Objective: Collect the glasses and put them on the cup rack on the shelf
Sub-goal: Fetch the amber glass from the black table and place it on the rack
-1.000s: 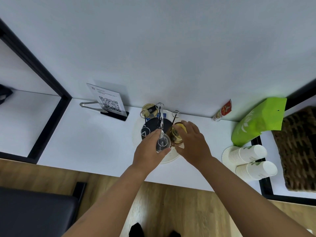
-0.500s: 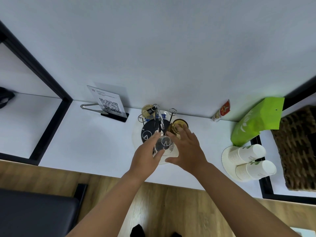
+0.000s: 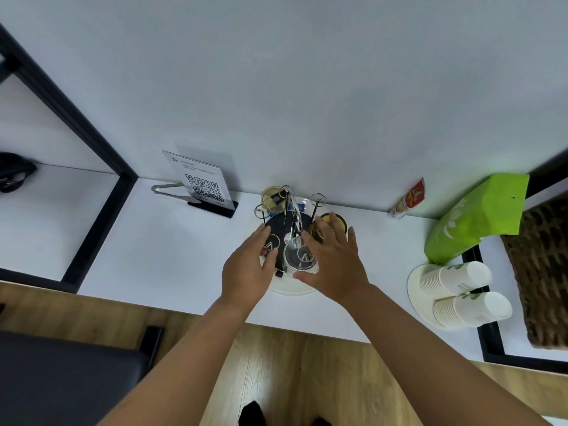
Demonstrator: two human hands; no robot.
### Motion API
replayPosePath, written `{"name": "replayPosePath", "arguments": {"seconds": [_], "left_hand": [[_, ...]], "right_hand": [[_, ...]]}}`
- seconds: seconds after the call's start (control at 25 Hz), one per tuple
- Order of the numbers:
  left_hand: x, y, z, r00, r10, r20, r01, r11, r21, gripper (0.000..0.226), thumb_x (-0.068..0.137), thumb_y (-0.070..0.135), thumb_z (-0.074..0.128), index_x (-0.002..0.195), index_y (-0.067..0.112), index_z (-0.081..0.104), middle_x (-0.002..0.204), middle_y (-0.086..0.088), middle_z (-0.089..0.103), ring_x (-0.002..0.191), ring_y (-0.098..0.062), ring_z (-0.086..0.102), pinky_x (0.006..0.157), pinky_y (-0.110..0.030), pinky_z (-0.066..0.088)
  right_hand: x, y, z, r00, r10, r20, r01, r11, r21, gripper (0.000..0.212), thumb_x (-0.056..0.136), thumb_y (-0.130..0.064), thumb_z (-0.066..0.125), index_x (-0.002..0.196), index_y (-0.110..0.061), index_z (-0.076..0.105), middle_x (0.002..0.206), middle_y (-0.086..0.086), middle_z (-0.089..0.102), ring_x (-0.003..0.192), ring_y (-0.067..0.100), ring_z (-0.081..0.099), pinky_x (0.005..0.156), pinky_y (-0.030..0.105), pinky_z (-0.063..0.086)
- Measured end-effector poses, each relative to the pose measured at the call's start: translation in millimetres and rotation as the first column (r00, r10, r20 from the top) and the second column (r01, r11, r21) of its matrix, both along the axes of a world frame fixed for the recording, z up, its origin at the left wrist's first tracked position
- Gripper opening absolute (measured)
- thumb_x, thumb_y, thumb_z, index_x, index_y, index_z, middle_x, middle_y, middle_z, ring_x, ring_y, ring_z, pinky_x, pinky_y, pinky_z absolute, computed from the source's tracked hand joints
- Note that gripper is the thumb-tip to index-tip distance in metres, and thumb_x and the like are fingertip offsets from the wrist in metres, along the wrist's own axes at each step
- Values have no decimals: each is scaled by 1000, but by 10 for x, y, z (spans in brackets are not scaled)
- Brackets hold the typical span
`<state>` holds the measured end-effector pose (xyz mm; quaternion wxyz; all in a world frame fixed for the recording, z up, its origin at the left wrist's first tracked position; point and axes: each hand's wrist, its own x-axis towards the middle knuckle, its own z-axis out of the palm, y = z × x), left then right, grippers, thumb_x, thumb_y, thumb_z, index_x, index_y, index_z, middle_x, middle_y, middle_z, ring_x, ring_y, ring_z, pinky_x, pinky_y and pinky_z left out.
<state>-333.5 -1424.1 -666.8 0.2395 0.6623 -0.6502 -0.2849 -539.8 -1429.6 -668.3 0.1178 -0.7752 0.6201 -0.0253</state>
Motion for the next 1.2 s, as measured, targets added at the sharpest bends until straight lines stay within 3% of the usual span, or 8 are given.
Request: {"name": "replayPosePath", "arguments": {"seconds": [0.2,0.44,0.92,1.08,1.2], "left_hand": [[1,-78,-15,999,-19,45,18,1000,24,49,101,35,65,149,26,57,133,8,69,109,-10,68,84,-20,42],[-31,-56,-58,993,-67,101,65,998,25,47,99,37,68,144,24,61,133,7,67,109,-12,67,83,-21,44],[-135,-26,-34,993,-77,95,74,997,36,48,98,39,70,142,23,63,133,6,67,112,-13,66,84,-19,42],[-117,7,-38,992,-92,82,89,995,41,52,97,43,70,145,25,60,138,6,66,117,-13,65,88,-19,44],[-47,38,4,992,-107,71,105,994,38,56,96,47,68,147,25,57,141,6,64,125,-15,62,97,-28,50]], "right_hand": [[3,-15,2,1000,-23,-18,23,1000,16,92,83,-73,65,159,-28,41,175,8,16,162,33,-4,124,66,9],[-79,13,0,999,-45,2,45,999,-1,91,82,-63,70,159,-24,42,171,10,26,161,34,8,125,67,10],[-153,-10,-45,999,-44,-22,44,999,6,96,84,-64,71,163,-22,35,175,10,14,162,34,1,124,68,13],[-162,24,-20,999,-34,-1,34,999,-4,99,83,-66,71,164,-22,33,175,10,14,162,34,2,124,68,14],[-200,27,91,997,-17,80,17,1000,6,98,83,-65,72,163,-23,35,175,9,19,162,32,5,125,66,19]]}}
